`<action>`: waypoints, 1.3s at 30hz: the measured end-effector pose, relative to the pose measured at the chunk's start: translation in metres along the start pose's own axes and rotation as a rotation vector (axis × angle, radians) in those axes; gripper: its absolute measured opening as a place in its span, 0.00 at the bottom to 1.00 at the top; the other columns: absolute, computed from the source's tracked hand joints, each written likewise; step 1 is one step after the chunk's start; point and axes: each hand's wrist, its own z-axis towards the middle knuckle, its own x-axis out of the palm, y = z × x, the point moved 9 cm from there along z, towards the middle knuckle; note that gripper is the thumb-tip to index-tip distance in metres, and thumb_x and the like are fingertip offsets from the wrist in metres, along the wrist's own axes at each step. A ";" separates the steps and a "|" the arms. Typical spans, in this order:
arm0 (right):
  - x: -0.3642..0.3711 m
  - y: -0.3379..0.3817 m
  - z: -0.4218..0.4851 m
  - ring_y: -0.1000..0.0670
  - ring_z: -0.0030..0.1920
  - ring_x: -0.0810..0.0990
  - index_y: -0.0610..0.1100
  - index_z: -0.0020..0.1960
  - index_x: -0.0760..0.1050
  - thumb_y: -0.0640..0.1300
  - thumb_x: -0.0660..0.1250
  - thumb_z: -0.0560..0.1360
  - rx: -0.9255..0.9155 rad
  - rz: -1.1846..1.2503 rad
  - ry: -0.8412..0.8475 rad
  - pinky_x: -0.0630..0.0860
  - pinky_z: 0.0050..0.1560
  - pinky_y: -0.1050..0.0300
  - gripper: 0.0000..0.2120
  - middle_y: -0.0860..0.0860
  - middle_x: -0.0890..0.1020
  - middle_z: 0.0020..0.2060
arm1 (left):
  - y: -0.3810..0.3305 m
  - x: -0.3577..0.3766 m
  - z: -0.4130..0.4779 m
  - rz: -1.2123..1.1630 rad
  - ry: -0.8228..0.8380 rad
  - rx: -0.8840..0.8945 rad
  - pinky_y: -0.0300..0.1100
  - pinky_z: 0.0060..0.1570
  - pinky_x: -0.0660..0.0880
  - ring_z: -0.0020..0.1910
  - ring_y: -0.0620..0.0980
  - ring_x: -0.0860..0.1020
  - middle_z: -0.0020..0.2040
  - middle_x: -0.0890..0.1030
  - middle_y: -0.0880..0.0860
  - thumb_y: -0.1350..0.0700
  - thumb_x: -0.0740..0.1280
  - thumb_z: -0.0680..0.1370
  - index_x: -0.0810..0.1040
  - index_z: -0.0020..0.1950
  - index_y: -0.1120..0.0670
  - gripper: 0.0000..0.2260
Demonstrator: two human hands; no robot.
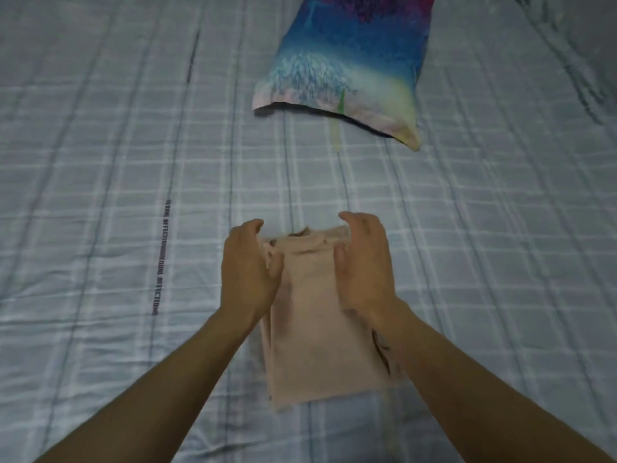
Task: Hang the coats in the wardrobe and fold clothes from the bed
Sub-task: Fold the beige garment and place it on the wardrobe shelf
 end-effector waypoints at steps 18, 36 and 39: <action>0.137 -0.066 -0.033 0.48 0.79 0.38 0.48 0.80 0.46 0.57 0.48 0.81 -0.322 -0.442 0.416 0.42 0.77 0.42 0.31 0.48 0.46 0.79 | 0.063 0.123 -0.024 0.779 0.504 0.368 0.58 0.76 0.43 0.80 0.54 0.45 0.80 0.51 0.57 0.34 0.43 0.78 0.51 0.80 0.58 0.38; 0.111 -0.075 -0.074 0.45 0.79 0.42 0.46 0.79 0.50 0.58 0.48 0.81 -0.359 -0.424 0.405 0.47 0.77 0.42 0.31 0.46 0.50 0.79 | 0.026 0.091 -0.070 0.760 0.401 0.385 0.59 0.75 0.46 0.77 0.54 0.59 0.76 0.65 0.54 0.41 0.53 0.78 0.66 0.74 0.54 0.29; 0.089 -0.070 -0.101 0.44 0.79 0.50 0.43 0.78 0.55 0.55 0.52 0.81 -0.406 -0.362 0.357 0.52 0.77 0.43 0.29 0.44 0.57 0.78 | 0.019 0.082 -0.134 0.583 0.435 0.465 0.57 0.71 0.62 0.71 0.54 0.69 0.71 0.73 0.53 0.39 0.60 0.78 0.74 0.68 0.54 0.25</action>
